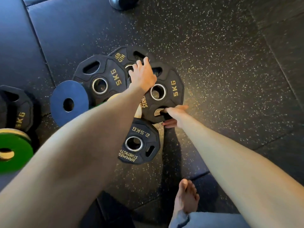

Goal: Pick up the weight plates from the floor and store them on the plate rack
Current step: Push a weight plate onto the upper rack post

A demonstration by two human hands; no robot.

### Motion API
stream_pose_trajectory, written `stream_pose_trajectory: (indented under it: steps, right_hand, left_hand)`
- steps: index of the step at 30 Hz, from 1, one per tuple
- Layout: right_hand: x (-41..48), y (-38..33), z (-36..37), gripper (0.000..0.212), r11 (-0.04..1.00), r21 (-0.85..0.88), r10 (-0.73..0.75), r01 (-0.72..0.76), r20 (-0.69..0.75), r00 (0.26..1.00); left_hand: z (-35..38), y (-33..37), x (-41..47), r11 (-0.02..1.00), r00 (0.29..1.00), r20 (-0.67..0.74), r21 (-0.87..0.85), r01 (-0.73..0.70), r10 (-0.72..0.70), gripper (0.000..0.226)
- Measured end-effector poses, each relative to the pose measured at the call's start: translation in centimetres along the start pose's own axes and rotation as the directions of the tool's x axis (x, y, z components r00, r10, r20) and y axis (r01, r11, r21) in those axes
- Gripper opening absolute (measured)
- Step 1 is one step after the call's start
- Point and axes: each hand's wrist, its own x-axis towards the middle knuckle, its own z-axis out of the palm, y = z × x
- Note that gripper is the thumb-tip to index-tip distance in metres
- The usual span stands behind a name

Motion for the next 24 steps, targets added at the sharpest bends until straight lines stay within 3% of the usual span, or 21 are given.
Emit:
stream_pose_trajectory:
  steps: [3,6,10,14,18,24]
  right_hand:
    - [1.2,0.3,0.9,0.088,0.971,0.236,-0.010,0.020,-0.046,0.999]
    - [1.0,0.8,2.1,0.092,0.947,0.313,-0.021,0.079,-0.183,0.983]
    - [0.4,1.2,2.9,0.083,0.936,0.282,-0.096,0.211,-0.371,0.924]
    - [-3.5,0.4,1.2,0.062,0.900,0.209,-0.220,0.383,-0.540,0.812]
    - [-11.6,-2.3,-1.8,0.053,0.908,0.147,-0.248,0.392,-0.565,0.787]
    - [-27.8,-7.8,-6.7,0.039,0.906,0.120,-0.268,0.406,-0.580,0.769]
  left_hand:
    - [0.2,0.1,0.9,0.998,0.997,-0.046,-0.011,0.061,-0.061,0.056]
    - [-0.3,-0.3,1.1,0.991,0.994,-0.085,-0.122,0.060,-0.070,0.050]
    - [-1.1,-1.0,-0.2,0.967,0.989,-0.141,-0.256,-0.002,-0.035,0.053]
    - [-3.5,-1.4,-3.6,0.921,0.977,-0.211,-0.382,-0.082,-0.001,0.046]
    - [-9.9,0.2,-8.6,0.907,0.979,-0.198,-0.404,-0.117,0.038,0.044]
    - [-24.7,6.2,-16.8,0.908,0.990,-0.113,-0.419,0.033,-0.088,0.042]
